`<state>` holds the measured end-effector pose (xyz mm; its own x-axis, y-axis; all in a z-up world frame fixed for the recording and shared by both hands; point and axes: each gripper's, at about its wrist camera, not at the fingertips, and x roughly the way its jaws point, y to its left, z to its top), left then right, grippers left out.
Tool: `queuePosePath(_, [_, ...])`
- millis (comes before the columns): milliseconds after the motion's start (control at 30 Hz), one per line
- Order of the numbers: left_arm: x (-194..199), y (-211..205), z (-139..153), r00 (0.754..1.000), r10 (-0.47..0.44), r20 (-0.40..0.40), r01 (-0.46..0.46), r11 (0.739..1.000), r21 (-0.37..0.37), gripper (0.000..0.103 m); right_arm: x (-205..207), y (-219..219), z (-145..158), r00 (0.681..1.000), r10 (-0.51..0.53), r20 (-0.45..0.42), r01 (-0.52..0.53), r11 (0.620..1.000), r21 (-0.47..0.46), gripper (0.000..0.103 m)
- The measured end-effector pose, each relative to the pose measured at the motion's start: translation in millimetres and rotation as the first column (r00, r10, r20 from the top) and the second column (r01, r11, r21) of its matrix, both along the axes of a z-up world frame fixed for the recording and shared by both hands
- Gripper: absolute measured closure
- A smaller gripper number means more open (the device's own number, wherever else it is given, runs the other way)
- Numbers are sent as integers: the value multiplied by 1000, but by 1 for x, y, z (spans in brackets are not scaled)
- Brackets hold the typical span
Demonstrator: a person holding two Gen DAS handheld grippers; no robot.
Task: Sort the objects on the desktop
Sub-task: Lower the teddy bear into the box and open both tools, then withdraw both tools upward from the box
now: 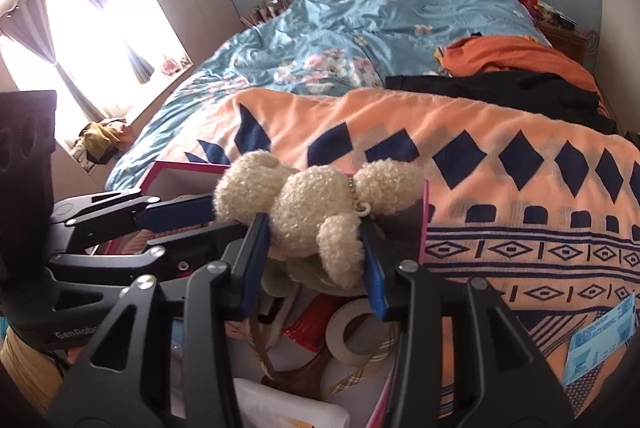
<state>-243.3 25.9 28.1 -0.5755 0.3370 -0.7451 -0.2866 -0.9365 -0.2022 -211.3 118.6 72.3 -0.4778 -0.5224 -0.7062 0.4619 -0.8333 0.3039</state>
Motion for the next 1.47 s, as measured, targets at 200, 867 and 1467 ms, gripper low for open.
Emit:
queuePosePath(200, [5, -2, 0, 1000, 18, -26, -19, 999, -36, 57, 7, 7, 2, 999, -24, -32, 26, 999, 43, 43])
queuePosePath(867, [129, -33, 32, 961, 152, -230, -160, 987, -18, 0, 147, 21, 26, 959, 33, -283, -45, 998, -37, 33])
queuePosePath(1467, [217, -52, -21, 933, 328, -149, -344, 934, -95, 0, 239, 0, -5, 938, 82, -338, -79, 997, 23, 11])
